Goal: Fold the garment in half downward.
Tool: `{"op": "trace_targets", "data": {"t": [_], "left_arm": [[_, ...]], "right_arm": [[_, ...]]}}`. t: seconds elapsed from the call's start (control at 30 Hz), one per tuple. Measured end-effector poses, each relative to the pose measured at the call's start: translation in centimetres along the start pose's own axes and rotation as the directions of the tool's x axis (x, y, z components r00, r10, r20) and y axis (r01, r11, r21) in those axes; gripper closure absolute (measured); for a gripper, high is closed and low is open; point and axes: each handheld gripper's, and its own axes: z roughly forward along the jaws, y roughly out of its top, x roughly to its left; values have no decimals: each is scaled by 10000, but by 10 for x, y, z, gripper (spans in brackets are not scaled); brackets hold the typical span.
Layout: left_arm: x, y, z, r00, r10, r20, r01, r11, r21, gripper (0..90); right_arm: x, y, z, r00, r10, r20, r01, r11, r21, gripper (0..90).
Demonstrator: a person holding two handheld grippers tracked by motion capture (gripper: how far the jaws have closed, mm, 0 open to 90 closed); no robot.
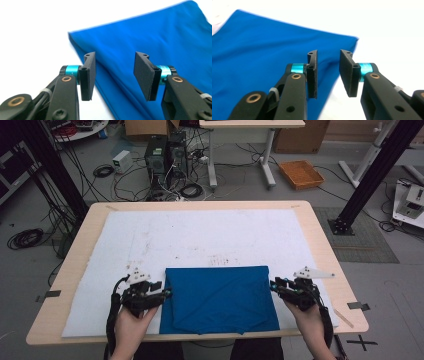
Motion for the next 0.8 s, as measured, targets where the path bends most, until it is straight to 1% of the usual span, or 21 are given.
{"op": "trace_targets", "data": {"t": [0.03, 0.1, 0.17, 0.23, 0.27, 0.3, 0.33, 0.37, 0.4, 0.43, 0.5, 0.57, 0.63, 0.67, 0.7, 0.73, 0.77, 0.8], "left_arm": [[3, 4, 7, 9998, 49, -217, -50, 10000, -40, 527], [12, 11, 22, 9985, -53, -539, 58, 9999, 90, 522], [19, 15, 36, 9972, -294, -694, 302, 9995, 107, 515], [24, 17, 48, 9952, -262, -944, 284, 9994, 213, 511], [25, 17, 52, 9939, -248, -1073, 280, 9992, 284, 510], [26, 17, 56, 9931, -227, -1149, 270, 9990, 356, 512], [26, 17, 59, 9922, -207, -1226, 265, 9986, 455, 525], [27, 16, 60, 9917, -104, -1281, 187, 9978, 641, 562], [27, 15, 62, 9907, -29, -1358, 136, 9969, 779, 638], [27, 15, 61, 9889, 136, -1481, -20, 9970, 777, 689], [27, 15, 61, 9901, 115, -1397, -11, 9973, 740, 777], [25, 16, 60, 9888, 297, -1464, -185, 9968, 773, 799], [25, 16, 60, 9896, 274, -1410, -168, 9969, 763, 799], [26, 16, 59, 9895, 235, -1429, -135, 9974, 706, 779], [26, 17, 58, 9889, 143, -1482, -55, 9982, 598, 721], [27, 17, 57, 9895, 8, -1445, 55, 9991, 432, 645], [28, 18, 55, 9908, -92, -1348, 128, 9996, 258, 614], [29, 18, 55, 9920, -138, -1254, 158, 9998, 146, 608]], "right_arm": [[-5, 3, 6, 9998, 148, 139, -149, 9999, 64, 685], [-15, 9, 19, 9979, 483, 433, -491, 9987, 166, 661], [-23, 13, 30, 9952, 888, 418, -892, 9960, 96, 647], [-27, 15, 39, 9940, 1060, 287, -1061, 9943, 53, 647], [-27, 16, 44, 9927, 1156, 344, -1161, 9931, 147, 644], [-27, 17, 49, 9928, 1154, 319, -1163, 9928, 290, 650], [-27, 17, 54, 9935, 1090, 318, -1104, 9928, 457, 704], [-26, 17, 57, 9949, 959, 297, -976, 9932, 640, 775], [-25, 16, 59, 9962, 779, 392, -807, 9940, 741, 837], [-25, 16, 60, 9969, 600, 509, -640, 9947, 804, 874], [-24, 15, 61, 9965, 487, 675, -547, 9944, 903, 885], [-24, 15, 60, 9964, 359, 773, -429, 9949, 917, 886], [-23, 15, 59, 9963, 248, 818, -320, 9956, 881, 868], [-23, 15, 58, 9966, 268, 781, -333, 9960, 827, 816], [-23, 16, 57, 9960, 312, 837, -372, 9968, 705, 797], [-24, 17, 55, 9963, 299, 812, -343, 9980, 537, 757], [-24, 19, 54, 9960, 442, 776, -471, 9982, 366, 701], [-25, 20, 53, 9951, 523, 844, -543, 9983, 220, 669]]}}
